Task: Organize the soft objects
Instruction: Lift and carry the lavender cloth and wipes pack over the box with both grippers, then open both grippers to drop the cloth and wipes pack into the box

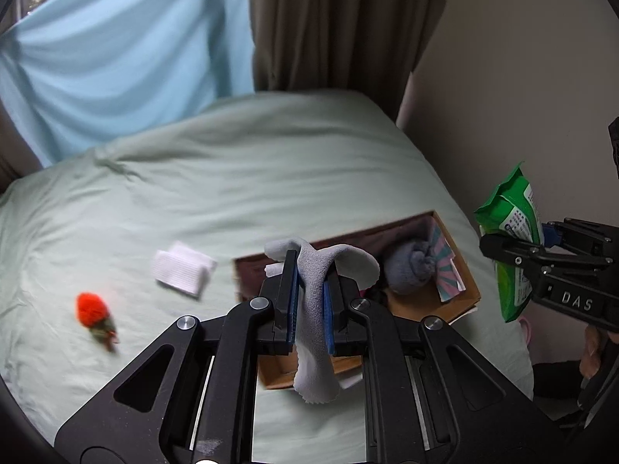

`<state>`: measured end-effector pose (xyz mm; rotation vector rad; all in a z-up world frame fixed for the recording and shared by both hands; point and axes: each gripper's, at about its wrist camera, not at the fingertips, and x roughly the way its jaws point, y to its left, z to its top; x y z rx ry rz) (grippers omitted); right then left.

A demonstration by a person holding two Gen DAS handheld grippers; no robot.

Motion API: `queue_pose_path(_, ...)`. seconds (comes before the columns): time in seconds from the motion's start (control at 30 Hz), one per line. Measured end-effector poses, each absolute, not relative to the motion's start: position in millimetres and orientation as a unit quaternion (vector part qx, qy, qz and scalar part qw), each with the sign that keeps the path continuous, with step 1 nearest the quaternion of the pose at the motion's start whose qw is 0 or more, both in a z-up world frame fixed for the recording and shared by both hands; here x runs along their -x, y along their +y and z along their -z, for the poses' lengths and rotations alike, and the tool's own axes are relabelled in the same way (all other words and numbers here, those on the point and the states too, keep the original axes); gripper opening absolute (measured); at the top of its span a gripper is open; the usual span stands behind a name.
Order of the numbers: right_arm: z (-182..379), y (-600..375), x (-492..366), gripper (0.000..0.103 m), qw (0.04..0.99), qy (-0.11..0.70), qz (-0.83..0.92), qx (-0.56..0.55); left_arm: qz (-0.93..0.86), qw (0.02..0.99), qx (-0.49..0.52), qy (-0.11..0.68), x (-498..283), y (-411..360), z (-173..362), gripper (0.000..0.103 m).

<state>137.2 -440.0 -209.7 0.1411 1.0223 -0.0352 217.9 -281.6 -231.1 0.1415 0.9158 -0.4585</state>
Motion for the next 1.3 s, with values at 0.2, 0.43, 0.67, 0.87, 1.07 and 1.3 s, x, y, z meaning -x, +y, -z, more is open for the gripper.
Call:
queue_pose_path(0.2, 257.5, -466.4, -150.2, 0.039, 0.850, 0.517, 0.014, -0.102, 0.228, 0.842, -0.089, 0.481, -230.8, -328.0, 279.4, 0.009)
queue_pose_path(0.43, 306.0, -486.6, -155.2, 0.039, 0.829, 0.538, 0.019, -0.153, 0.234, 0.815, -0.104, 0.521, -225.4, -344.7, 327.8, 0.009)
queue_pose_path(0.67, 317.5, -488.6, -158.5, 0.045, 0.821, 0.539, 0.013, -0.189, 0.217, 0.805, -0.120, 0.539, -222.9, -344.8, 339.7, 0.011)
queue_pose_path(0.87, 317.4, -491.1, -161.1, 0.101, 0.827, 0.521, 0.009, -0.212, 0.222, 0.804, -0.118, 0.540, -222.5, -333.3, 339.0, 0.103)
queue_pose_path(1.07, 318.6, -489.5, -155.8, 0.101, 0.827, 0.521, 0.008, -0.212, 0.208, 0.803, -0.122, 0.545, -218.6, -325.4, 336.3, 0.103)
queue_pose_path(1.3, 307.4, -483.6, -148.2, 0.101, 0.839, 0.509, 0.001, -0.193, 0.203, 0.805, -0.118, 0.545, -208.2, -318.3, 324.0, 0.103)
